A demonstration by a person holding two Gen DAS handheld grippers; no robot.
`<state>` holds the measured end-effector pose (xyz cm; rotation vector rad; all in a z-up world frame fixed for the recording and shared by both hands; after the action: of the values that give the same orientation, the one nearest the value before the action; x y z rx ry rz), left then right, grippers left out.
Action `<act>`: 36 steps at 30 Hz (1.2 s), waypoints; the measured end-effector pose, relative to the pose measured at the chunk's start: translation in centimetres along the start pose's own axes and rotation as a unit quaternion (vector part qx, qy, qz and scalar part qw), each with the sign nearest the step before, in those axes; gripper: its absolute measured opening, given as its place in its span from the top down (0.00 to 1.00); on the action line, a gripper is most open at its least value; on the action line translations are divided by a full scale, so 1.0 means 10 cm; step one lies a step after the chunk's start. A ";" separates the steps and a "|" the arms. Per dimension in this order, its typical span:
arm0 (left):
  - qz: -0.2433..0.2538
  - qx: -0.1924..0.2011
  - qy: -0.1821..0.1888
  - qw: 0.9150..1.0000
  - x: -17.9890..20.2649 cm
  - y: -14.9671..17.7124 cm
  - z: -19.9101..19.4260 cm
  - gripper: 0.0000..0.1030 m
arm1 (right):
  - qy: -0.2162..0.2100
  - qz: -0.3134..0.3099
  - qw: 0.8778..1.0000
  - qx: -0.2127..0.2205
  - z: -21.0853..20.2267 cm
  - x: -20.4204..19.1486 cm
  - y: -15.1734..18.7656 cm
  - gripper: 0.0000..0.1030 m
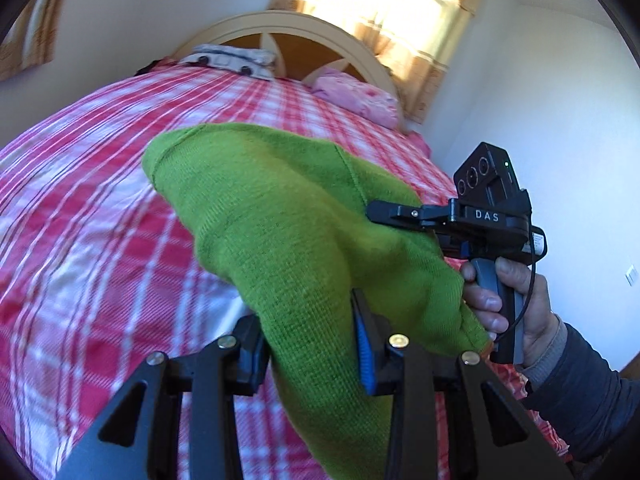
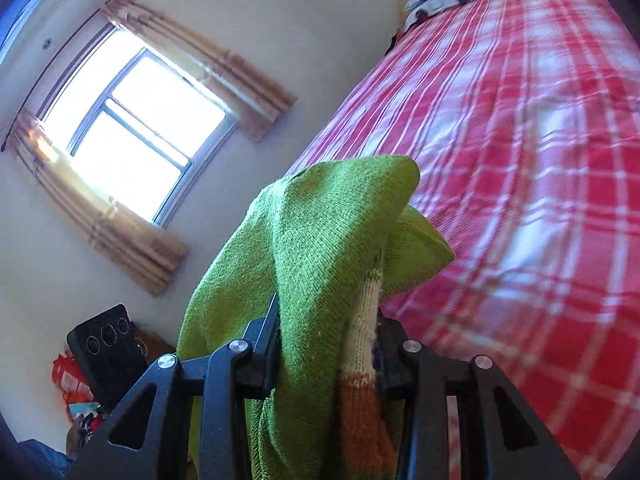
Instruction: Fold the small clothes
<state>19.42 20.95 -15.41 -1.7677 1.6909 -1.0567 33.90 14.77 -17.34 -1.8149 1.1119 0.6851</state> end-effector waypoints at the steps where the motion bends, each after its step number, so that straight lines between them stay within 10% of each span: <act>1: -0.005 -0.002 -0.003 1.000 -0.04 0.05 -0.02 0.64 | 0.000 0.001 1.000 -0.007 0.11 0.00 0.00 0.64; 10: -0.061 -0.021 -0.009 0.998 -0.49 0.43 0.05 0.64 | 0.033 0.005 0.999 -0.038 0.75 0.12 0.04 0.64; 36: -0.052 -0.029 -0.069 0.996 -0.54 0.68 -0.03 0.25 | 0.149 -0.061 0.987 -0.011 0.60 0.29 0.20 0.42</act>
<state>15.34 25.42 -21.62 -1.9382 1.5756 -0.9133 33.33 18.48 -23.25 -2.0327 1.1764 0.3623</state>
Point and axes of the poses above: each gripper's, at about its wrist camera, not at the fingertips, and z roughly the way its jaws point, x to its right, y to its underside, the point moved 8 cm from there along z, roughly the way its jaws point, and after that the axes turned 12 degrees about z, right-handed, at the moved point
